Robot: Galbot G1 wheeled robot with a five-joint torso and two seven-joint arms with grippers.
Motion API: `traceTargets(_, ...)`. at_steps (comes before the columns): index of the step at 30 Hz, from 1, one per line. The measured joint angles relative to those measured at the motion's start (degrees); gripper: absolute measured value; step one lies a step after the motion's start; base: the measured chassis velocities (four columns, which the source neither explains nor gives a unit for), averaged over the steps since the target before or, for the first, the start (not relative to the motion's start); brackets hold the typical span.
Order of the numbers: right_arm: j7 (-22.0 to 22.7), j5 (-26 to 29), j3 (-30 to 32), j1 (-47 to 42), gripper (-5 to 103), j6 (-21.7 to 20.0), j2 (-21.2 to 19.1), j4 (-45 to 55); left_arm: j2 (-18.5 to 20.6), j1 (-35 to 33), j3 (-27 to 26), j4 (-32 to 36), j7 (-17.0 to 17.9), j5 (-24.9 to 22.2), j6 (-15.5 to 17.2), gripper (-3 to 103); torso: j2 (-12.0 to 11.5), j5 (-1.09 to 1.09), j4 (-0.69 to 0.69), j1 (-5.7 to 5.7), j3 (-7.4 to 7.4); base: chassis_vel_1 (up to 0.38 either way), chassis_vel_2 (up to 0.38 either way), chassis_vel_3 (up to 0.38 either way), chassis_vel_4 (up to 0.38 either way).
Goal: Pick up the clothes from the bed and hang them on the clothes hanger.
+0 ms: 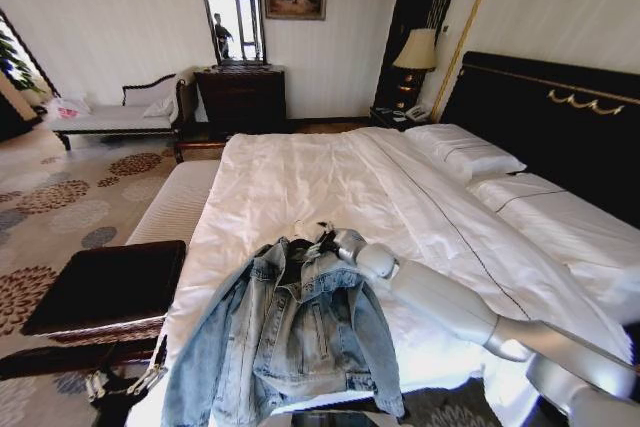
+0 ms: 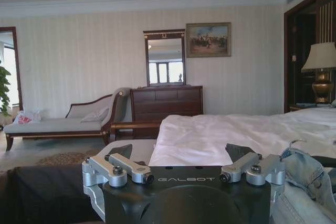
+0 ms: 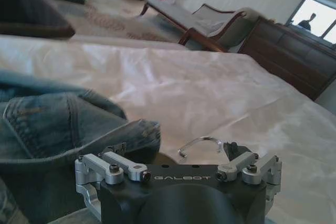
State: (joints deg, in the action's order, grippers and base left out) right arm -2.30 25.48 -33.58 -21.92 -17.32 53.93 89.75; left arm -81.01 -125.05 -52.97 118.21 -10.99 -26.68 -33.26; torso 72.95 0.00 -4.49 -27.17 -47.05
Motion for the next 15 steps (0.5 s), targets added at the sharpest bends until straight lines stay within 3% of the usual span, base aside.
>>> traceTargets(6,0.1,-2.5,-4.2,4.0,100,0.3,5.8,-9.3,-0.1,-0.1,0.1,0.3,0.1,-0.1,0.0,100,0.0,0.0,0.01,-0.01,0.0,0.0,0.0,0.0,0.0)
traceTargets(15,-1.1,-0.5,-9.8,9.3,100,-1.9,8.0,-14.2,-0.3,0.3,0.1,0.2,0.2,-0.6,0.0,100,0.0,0.0,-0.01,0.0,0.0,0.0,0.0,0.0,0.0)
